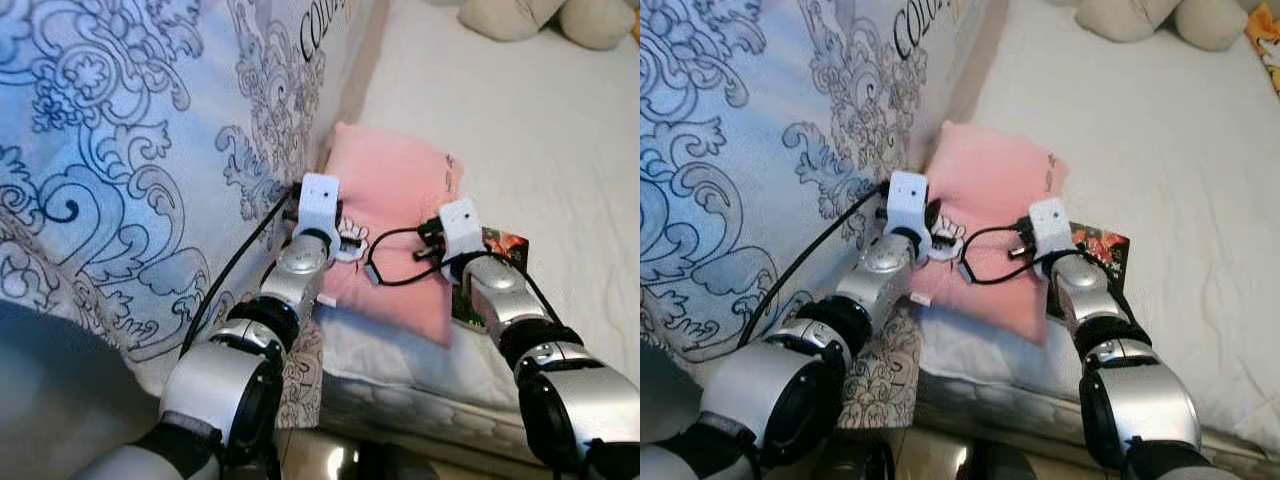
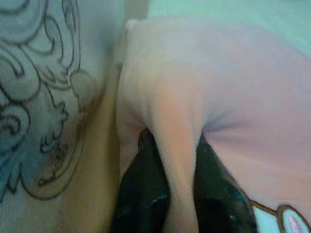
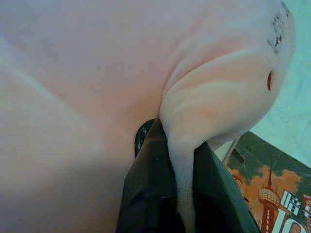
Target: Clean up the room
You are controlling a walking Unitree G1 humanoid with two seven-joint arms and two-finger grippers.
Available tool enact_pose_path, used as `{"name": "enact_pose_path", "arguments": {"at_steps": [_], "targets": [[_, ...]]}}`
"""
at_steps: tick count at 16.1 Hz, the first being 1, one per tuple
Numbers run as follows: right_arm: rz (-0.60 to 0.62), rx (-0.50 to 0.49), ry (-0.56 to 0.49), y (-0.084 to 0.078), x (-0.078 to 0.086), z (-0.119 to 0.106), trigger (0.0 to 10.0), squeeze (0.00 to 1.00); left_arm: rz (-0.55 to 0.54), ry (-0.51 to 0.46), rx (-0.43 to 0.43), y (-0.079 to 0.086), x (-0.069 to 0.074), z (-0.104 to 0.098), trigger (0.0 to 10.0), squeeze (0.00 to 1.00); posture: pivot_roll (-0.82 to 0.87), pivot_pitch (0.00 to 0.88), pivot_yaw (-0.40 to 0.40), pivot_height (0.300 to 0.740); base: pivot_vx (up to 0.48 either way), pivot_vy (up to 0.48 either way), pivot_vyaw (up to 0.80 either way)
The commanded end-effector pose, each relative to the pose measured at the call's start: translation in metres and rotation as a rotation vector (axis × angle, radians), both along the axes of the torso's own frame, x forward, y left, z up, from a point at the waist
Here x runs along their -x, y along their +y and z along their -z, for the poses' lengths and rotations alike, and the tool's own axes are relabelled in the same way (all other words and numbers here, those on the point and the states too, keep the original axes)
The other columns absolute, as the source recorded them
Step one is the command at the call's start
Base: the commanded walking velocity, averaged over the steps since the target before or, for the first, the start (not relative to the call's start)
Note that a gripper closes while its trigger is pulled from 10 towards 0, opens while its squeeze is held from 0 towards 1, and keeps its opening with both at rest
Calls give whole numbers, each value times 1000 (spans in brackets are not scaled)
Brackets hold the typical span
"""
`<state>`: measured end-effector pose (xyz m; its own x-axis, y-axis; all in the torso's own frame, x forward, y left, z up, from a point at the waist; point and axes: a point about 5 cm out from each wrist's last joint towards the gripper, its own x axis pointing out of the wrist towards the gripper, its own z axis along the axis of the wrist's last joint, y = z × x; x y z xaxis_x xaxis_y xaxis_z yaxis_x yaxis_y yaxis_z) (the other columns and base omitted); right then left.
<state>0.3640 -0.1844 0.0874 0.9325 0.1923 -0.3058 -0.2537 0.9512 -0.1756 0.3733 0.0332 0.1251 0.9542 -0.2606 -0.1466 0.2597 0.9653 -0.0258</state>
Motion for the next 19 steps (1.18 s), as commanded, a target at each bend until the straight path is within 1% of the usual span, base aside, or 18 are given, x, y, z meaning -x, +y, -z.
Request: {"name": "enact_pose_path", "arguments": {"at_steps": [1,2,3,4,5,9,10,11,12,13,14,15,16,18,19], "targets": [[80,4,63,-22,12,15,0,0,-5,-47,39,-14,7,-2,10000,1000,44,153,-28,740,0,0,0],[95,17,62,-24,13,17,0,0,-1,-42,31,-14,7,0,10000,1000,49,147,-31,740,0,0,0],[110,9,63,-26,15,19,10000,1000,2,-31,30,-13,8,2,10000,1000,46,136,-30,740,0,0,0],[119,-2,64,-27,16,20,10000,1000,4,-17,35,-13,8,4,10000,1000,45,132,-29,740,0,0,0],[121,3,52,-27,15,19,10000,1000,5,-19,29,-13,8,3,10000,1000,39,108,-24,740,0,0,0],[135,-2,27,-31,16,17,10000,1000,5,-26,28,-14,5,-2,10000,1000,32,78,-21,740,0,0,0],[137,-4,23,-32,16,17,10000,1000,1,-41,27,-12,4,-4,10000,1000,33,75,-22,740,0,0,0],[142,4,-5,-33,15,13,10000,1000,-1,-77,17,-10,2,-10,10000,1000,40,65,-26,740,0,0,0],[149,10,-30,-34,15,11,10000,1000,6,-122,-6,-9,1,-15,10000,1000,47,56,-30,740,0,0,0],[167,14,-43,-37,16,12,10000,1000,12,-145,-48,-8,1,-16,10000,1000,54,49,-35,740,0,0,0],[175,14,-45,-38,17,13,10000,1000,13,-149,-63,-8,1,-15,10000,1000,54,49,-35,740,0,0,0],[197,27,-58,-41,20,15,10000,1000,10,-145,-71,-7,2,-13,10000,1000,65,41,-45,740,0,0,0],[212,58,-94,-42,27,20,10000,1000,11,-137,-64,-5,4,-9,10000,1000,63,26,-51,740,0,0,0],[229,94,-188,-42,36,20,10000,1000,24,-176,-80,-2,6,-11,10000,1000,62,12,-53,740,0,0,0],[244,87,-233,-42,42,20,10000,1000,38,-207,-100,0,9,-11,10000,1000,58,0,-55,740,0,0,0]]}}
